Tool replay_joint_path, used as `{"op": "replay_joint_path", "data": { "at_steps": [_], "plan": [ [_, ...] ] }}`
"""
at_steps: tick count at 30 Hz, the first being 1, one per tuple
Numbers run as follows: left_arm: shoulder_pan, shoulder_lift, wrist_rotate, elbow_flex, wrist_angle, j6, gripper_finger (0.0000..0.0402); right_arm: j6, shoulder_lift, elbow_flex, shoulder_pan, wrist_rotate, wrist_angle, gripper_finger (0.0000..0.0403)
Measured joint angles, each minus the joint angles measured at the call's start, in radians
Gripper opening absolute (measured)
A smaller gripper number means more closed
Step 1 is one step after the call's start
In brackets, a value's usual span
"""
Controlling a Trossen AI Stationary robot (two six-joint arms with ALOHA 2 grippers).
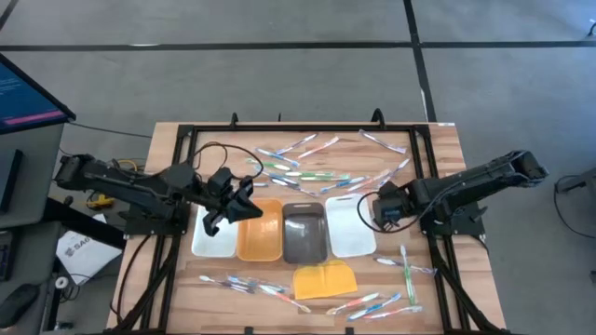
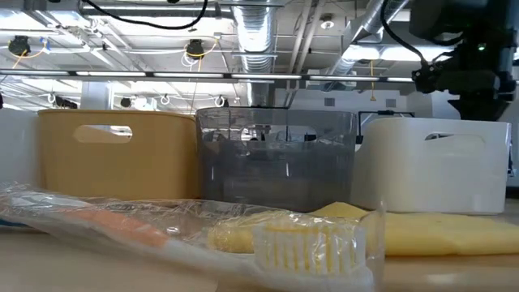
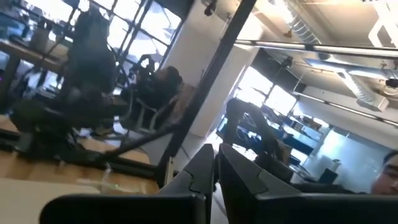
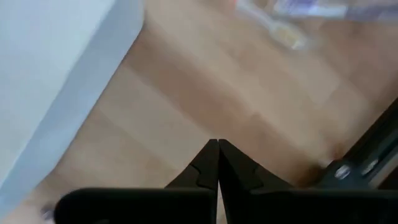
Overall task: Pick & Place Toothbrushes
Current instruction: Adjust the orange toothbrushes
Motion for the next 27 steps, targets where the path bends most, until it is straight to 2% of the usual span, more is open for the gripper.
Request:
{"op": "replay_joint_path", "data": {
  "at_steps": [6, 11, 15, 18, 23, 27],
  "plan": [
    [-0.019, 0.000, 0.000, 0.000, -0.021, 0.037, 0.0019, -0.291, -0.048, 0.088, -0.157, 0.005, 0.009, 0.0000],
    [0.038, 0.000, 0.029, 0.000, -0.029, 0.048, 0.0019, -0.488, -0.038, 0.242, -0.289, -0.043, 0.068, 0.0000],
    [0.131, 0.000, 0.085, 0.000, -0.127, 0.071, 0.0019, -0.665, 0.034, 0.393, -0.372, -0.105, 0.091, 0.0000],
    [0.204, 0.000, 0.086, 0.000, -0.218, 0.141, 0.0019, -0.788, 0.101, 0.481, -0.412, -0.108, 0.088, 0.0000],
    [0.305, 0.000, 0.086, 0.000, -0.323, 0.253, 0.0019, -1.070, 0.208, 0.551, -0.451, -0.119, 0.083, 0.0000],
    [0.360, 0.000, 0.087, 0.000, -0.374, 0.348, 0.0019, -1.222, 0.319, 0.587, -0.489, -0.202, 0.078, 0.0000]
  ]
}}
